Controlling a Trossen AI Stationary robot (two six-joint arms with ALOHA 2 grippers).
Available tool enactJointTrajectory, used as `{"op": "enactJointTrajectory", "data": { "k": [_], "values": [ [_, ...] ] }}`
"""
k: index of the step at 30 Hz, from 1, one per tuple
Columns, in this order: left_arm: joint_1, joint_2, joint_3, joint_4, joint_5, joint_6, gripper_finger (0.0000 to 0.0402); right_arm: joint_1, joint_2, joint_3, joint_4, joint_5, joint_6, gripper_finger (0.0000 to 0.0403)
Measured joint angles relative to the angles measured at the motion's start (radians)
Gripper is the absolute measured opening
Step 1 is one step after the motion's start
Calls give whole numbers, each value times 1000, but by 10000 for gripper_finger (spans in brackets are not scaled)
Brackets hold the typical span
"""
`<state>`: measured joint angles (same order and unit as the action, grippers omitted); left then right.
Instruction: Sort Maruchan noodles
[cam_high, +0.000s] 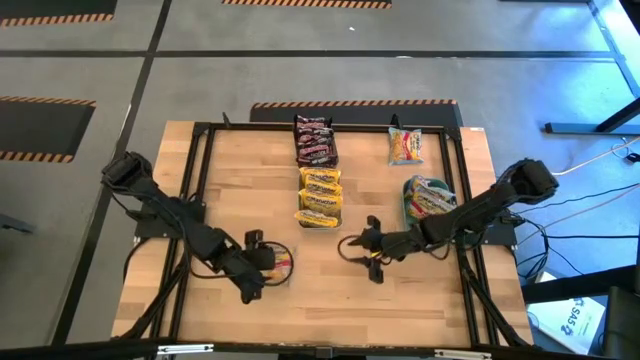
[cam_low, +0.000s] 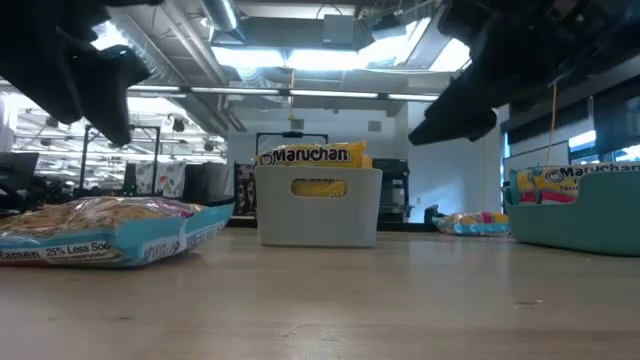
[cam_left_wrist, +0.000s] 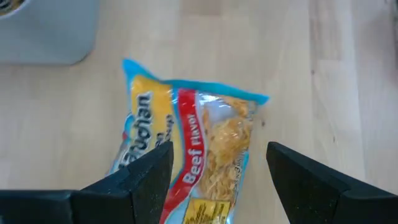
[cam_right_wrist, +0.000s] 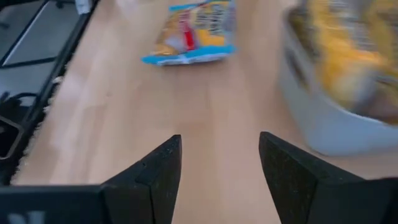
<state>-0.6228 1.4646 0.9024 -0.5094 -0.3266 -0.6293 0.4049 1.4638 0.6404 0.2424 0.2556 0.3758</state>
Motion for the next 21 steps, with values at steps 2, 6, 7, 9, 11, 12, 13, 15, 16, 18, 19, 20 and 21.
{"op": "enactJointTrajectory", "data": {
  "k": [2, 6, 7, 9, 11, 12, 13, 15, 16, 18, 19, 20, 21],
  "values": [
    [-13, -4, 0, -19, -13, -76, 255, 17, 53, 47, -2, -4, -15, 198],
    [-26, 13, 0, -62, -38, -268, 255, 44, 147, 148, -8, -7, -54, 198],
    [-27, 19, 0, -73, -38, -324, 255, 45, 163, 170, -13, -11, -67, 198],
    [-30, 32, 0, -78, -50, -434, 255, 49, 198, 209, -8, -14, -67, 198],
    [-33, 49, 0, -85, -84, -554, 255, 47, 228, 231, -15, -13, -67, 198],
    [-33, 58, 0, -84, -100, -612, 255, 47, 247, 240, -10, -14, -62, 198],
    [-35, 68, 0, -84, -105, -661, 255, 47, 259, 242, -13, -14, -49, 198],
    [-38, 90, 0, -76, -108, -706, 255, 47, 285, 244, -17, -15, -25, 198],
    [-39, 103, 0, -75, -108, -709, 255, 47, 297, 245, -16, -17, -12, 198],
    [-36, 137, 0, -72, -87, -725, 255, 47, 312, 245, -24, -23, 7, 198],
    [-30, 153, 0, -71, -65, -727, 255, 47, 319, 245, -20, -25, 13, 198],
    [-22, 168, 0, -63, -52, -719, 255, 47, 323, 245, -16, -27, 17, 198],
    [-17, 181, 1, -46, -44, -692, 255, 47, 323, 245, -12, -31, 17, 198]
  ]
}}
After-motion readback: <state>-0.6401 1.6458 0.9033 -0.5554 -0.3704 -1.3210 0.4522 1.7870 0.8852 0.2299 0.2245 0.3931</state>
